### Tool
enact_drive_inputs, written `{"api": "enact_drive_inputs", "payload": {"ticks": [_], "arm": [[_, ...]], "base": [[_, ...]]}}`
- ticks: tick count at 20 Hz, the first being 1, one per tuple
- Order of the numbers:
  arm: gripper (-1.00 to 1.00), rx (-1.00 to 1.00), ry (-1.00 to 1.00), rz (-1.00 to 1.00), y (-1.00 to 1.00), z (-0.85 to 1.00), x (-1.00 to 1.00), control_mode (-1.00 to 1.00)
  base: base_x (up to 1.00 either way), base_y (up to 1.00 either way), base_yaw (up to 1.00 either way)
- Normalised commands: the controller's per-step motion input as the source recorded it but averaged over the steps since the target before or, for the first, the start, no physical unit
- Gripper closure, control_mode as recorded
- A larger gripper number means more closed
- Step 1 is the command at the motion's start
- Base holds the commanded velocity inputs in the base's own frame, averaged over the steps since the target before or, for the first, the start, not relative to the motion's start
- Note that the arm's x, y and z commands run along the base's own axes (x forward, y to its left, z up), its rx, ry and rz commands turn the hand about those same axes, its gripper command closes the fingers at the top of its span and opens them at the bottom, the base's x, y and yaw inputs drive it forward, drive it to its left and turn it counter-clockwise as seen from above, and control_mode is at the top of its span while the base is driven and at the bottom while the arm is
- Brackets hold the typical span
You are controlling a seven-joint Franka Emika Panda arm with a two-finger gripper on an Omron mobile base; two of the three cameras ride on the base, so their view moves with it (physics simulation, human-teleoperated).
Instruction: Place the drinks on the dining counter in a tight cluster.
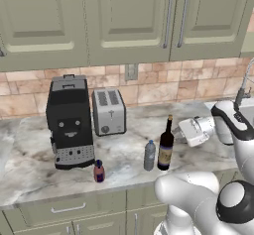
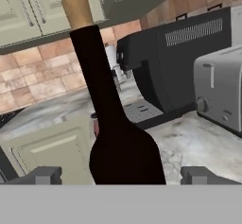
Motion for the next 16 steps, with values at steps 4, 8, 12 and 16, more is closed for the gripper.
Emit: {"api": "enact_drive_inputs", "payload": {"ticks": [4, 8, 12, 16], "arm": [[-1.0, 0.0, 0.0, -0.01, 0.0, 0.0, 0.02, -1.0], [-1.0, 0.0, 0.0, 0.0, 0.03, -0.03, 0.0, -1.0], [-1.0, 0.0, 0.0, 0.0, 0.14, -0.09, 0.0, -1.0], [-1.0, 0.0, 0.0, 0.0, 0.06, -0.06, 0.0, -1.0]], "base": [[0.0, 0.0, 0.0], [0.0, 0.0, 0.0], [0.0, 0.0, 0.0], [0.0, 0.0, 0.0]]}}
